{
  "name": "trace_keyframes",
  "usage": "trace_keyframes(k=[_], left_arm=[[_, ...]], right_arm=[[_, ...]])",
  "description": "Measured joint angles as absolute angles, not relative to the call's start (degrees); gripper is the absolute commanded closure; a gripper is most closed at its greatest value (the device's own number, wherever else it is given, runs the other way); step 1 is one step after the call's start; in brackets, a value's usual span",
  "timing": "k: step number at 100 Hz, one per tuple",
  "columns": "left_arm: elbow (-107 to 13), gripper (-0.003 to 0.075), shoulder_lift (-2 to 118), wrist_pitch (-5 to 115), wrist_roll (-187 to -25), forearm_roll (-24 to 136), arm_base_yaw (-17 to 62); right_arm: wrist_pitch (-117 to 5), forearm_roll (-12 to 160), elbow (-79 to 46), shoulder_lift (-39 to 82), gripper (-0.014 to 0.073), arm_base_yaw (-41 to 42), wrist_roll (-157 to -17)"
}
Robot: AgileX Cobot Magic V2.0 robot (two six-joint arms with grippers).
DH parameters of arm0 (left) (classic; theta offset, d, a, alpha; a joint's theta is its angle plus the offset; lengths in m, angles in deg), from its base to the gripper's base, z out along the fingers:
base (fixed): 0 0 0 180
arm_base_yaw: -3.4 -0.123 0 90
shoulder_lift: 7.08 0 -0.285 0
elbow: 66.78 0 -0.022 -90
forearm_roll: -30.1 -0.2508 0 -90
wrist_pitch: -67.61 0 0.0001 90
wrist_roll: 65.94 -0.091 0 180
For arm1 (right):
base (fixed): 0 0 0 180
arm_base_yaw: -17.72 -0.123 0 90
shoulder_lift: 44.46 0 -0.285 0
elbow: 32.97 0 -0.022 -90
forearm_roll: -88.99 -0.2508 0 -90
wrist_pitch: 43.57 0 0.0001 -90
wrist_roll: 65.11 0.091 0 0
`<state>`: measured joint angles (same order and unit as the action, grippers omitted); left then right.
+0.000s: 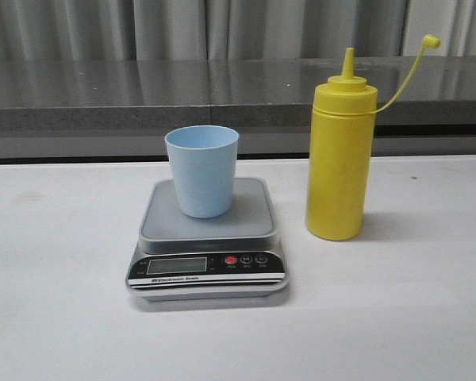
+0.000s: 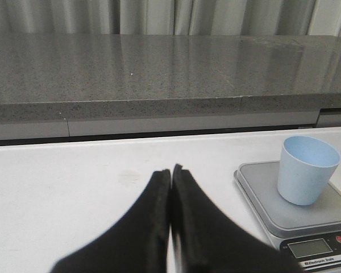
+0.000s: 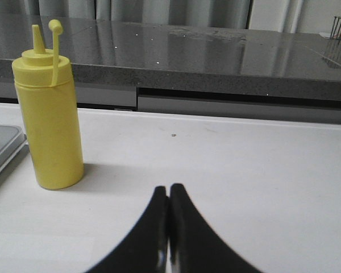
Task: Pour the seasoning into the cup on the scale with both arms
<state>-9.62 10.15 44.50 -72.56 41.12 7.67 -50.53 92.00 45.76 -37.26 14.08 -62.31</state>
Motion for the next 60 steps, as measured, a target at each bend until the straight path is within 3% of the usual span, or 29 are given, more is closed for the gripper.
trace_keyframes(k=[41,60], left_arm=[[-8.21,0.0740,10.15,45.32,-72.56,36.75,7.67],[-1.40,0.0740,9.26,52.66,-72.56,34.05,7.67]], right_arm=[[-50.53,92.00,45.76,-37.26,0.0662,14.08,-62.31],[-50.53,92.00,45.76,-37.26,0.0662,14.08,-62.31]])
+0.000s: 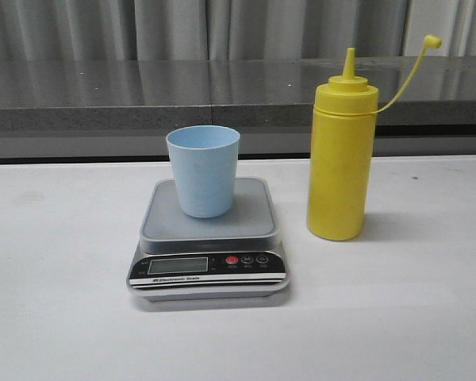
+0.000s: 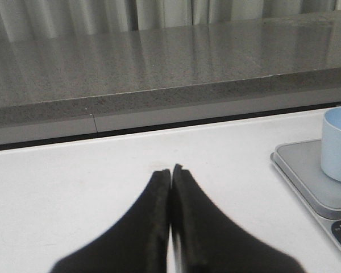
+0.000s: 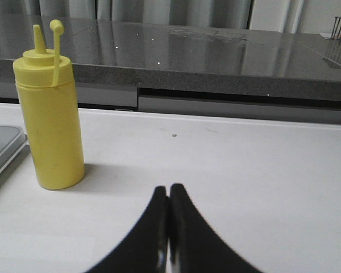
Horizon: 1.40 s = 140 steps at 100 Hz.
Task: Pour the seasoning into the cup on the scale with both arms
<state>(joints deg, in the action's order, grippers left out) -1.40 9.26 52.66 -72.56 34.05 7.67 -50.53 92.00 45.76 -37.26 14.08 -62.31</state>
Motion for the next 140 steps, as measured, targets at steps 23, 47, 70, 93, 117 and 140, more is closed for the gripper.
trace_keyframes(k=[23,47,70,93,117,140], left_arm=[[7.67,0.0740,4.58,60.27,-72.46,31.90,7.67],[10.44,0.0740,0.44,61.18,-68.63,30.10,7.54],[10.44,0.0740,0.44,61.59,-66.95,29.80,5.32],[10.44,0.0740,0.44,61.59,-66.71,29.59,4.54],[10.44,0.0740,0.44,61.59,-66.49,29.59,4.54],[10.44,0.0740,0.44,61.59,-66.49,29.59,4.54]], right_arm=[[-50.53,92.00,45.76,-37.26,0.0662,14.08,-62.31],[-50.53,92.00,45.76,-37.26,0.0662,14.08,-62.31],[-50.48,92.00,45.76,-37.26,0.0662,14.08,-62.31],[-50.48,92.00,45.76,-37.26,0.0662,14.08,-62.31],[-50.48,92.00,45.76,-37.26,0.0662,14.08,-62.31],[-50.48,92.00,45.76,-37.26,0.0662,14.08,-62.31]])
